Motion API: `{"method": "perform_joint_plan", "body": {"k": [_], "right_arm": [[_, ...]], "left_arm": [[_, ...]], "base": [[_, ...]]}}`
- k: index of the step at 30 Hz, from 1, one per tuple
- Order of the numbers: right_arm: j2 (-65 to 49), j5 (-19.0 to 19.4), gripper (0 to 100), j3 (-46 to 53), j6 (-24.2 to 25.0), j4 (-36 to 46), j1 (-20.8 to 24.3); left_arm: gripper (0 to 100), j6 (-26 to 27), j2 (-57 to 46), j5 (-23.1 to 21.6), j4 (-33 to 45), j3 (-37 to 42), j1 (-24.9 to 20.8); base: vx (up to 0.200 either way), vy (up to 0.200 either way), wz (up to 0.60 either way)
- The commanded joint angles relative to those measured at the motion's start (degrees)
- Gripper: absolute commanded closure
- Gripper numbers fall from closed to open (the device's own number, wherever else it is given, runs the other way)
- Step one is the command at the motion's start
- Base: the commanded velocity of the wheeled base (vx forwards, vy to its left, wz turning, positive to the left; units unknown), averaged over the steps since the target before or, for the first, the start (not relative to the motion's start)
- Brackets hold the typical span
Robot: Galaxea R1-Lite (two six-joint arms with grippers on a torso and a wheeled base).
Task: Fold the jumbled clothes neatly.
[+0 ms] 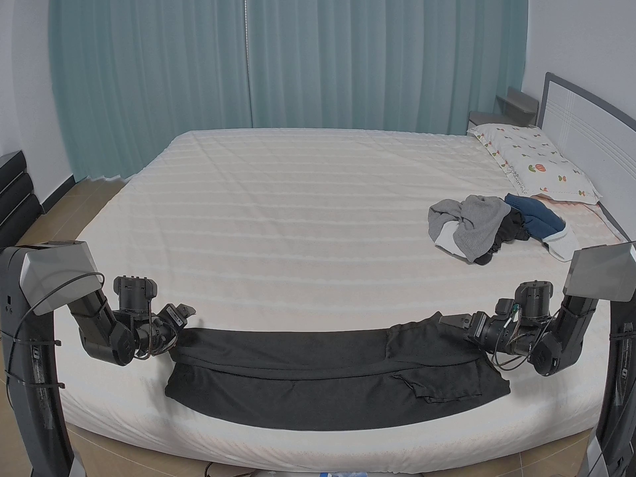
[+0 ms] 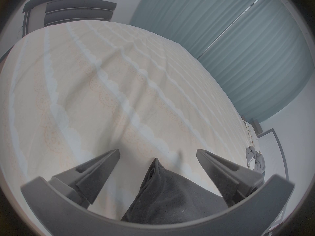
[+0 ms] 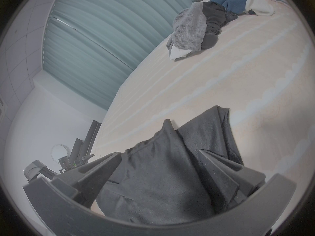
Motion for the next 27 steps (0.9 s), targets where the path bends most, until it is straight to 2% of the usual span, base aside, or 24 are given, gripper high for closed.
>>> {"method": "perform_joint_plan", "body": {"k": [1,21,27], "right_arm": [[1.8,0.0,100,0.4,-1.3,0.0,0.0],[-1.6,0.2,100,5.2,-4.9,-0.4,-2.9],[-4.7,2.8,100,8.0,-4.9,-0.6,-3.1]], "left_arm": [[0,0.0,0.0,-0.1,0.0,0.0,0.0],[0,0.0,0.0,-0.1,0.1,-0.1,0.1],[0,0.0,-0.2,-0.1,0.1,0.0,0.1]], "base": [[0.000,0.000,0.00],[0.000,0.000,0.00],[0.000,0.000,0.00]]}}
